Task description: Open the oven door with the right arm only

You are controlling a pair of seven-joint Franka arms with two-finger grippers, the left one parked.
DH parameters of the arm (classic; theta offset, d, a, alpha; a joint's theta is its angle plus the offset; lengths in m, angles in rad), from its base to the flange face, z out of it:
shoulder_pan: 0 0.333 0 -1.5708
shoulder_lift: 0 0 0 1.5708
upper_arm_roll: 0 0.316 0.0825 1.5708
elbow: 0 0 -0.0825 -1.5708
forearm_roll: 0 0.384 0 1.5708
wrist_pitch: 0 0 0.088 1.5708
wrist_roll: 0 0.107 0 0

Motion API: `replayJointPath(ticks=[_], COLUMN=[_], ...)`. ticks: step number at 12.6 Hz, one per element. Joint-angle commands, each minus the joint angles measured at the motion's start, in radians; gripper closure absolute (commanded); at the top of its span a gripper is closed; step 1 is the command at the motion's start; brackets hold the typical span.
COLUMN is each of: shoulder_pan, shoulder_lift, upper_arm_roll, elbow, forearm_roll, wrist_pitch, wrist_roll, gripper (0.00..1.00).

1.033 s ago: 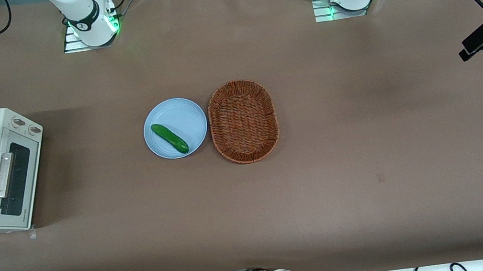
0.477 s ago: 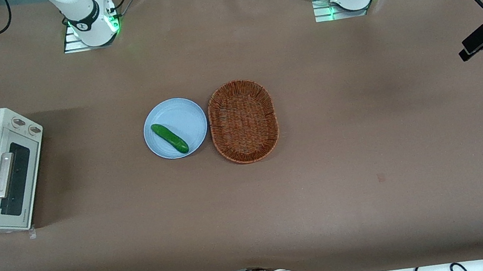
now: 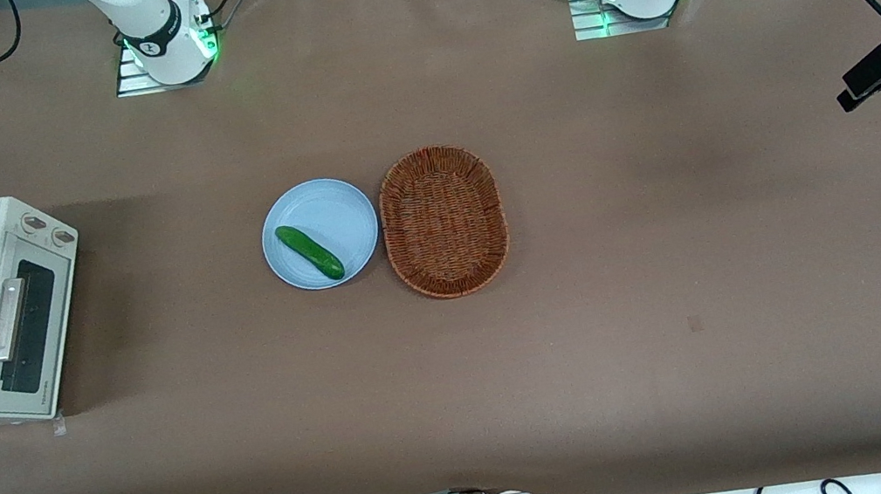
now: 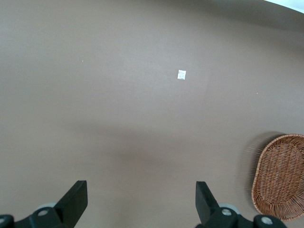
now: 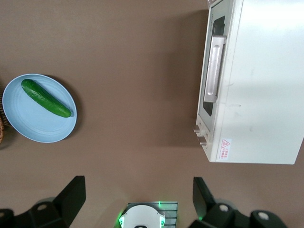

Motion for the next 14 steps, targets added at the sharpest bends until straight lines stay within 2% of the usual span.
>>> replayJointPath(ticks=[1,14], shoulder_pan=[-0.004,0.002], shoulder_lift=[0.004,0.053], upper_arm_roll=[0.001,0.007], elbow=[-0.02,-0.034], forearm_roll=[0.01,0.015], wrist_pitch=[-0.007,-0.018], wrist_roll=[-0.021,-0.022], gripper=[0.0,0.0])
